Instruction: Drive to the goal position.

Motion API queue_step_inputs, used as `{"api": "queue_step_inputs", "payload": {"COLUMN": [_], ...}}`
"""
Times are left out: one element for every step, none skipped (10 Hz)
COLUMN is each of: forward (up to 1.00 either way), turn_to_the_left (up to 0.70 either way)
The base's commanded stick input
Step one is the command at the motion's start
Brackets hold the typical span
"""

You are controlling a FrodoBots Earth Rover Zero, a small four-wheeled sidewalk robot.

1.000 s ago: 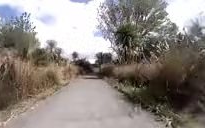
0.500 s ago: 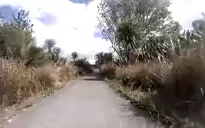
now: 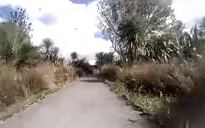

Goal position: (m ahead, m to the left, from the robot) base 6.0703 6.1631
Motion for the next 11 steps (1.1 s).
{"api": "queue_step_inputs", "payload": {"forward": [1.00,1.00,1.00,1.00,1.00,1.00,1.00,1.00,1.00,1.00,1.00], "turn_to_the_left": [0.00,0.00,0.00,0.00,0.00,0.00,0.00,0.00,0.00,0.00,0.00]}}
